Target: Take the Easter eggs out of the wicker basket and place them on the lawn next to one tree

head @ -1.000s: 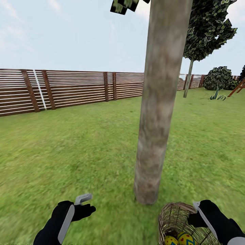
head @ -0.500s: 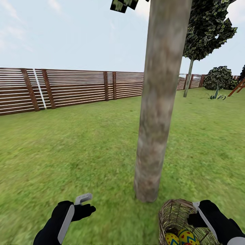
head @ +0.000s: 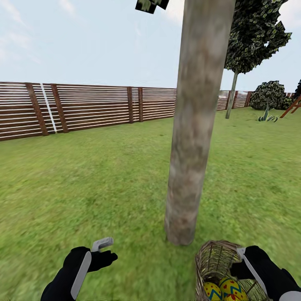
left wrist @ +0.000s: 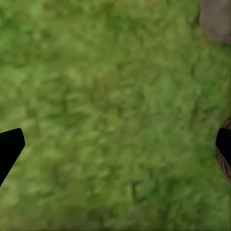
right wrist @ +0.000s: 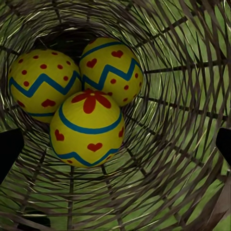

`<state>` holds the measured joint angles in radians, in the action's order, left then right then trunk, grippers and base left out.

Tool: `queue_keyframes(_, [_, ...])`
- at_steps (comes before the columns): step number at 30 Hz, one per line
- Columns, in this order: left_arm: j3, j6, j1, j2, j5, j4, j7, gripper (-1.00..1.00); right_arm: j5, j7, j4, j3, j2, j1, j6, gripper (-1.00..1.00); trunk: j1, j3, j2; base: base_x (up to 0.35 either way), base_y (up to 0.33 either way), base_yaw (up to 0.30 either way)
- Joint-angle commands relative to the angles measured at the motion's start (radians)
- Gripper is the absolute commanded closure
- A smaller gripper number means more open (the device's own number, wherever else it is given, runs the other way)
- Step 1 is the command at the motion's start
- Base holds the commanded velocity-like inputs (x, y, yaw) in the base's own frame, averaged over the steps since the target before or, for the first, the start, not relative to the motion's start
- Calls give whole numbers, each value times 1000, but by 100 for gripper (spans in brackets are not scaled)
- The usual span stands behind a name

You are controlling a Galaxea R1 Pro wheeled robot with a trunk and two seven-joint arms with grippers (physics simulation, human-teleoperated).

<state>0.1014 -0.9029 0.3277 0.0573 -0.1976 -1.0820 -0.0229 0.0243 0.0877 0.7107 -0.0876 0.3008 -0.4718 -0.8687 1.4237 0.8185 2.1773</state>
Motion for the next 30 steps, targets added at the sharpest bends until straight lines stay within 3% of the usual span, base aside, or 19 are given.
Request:
queue_keyframes(1, [3,-5,1,1,-6,-1,-3,-100,2,1,1,-4,1,-1,-4,-100,4,4,8,0,0,0])
queue_keyframes(18, [5,-5,1,0,-9,-2,-2,-100,2,1,1,-5,0,-1,-4,-100,69,58,127,0,0,0])
queue_keyframes(27, [7,-5,1,-1,-8,-2,-6,-100,2,0,-2,-6,-13,-1,-3,-100,100,83,183,0,0,0])
queue_keyframes(30, [7,-5,1,-1,-8,-2,-7,-100,1,2,-2,-5,-11,-1,-4,-100,100,83,183,0,0,0])
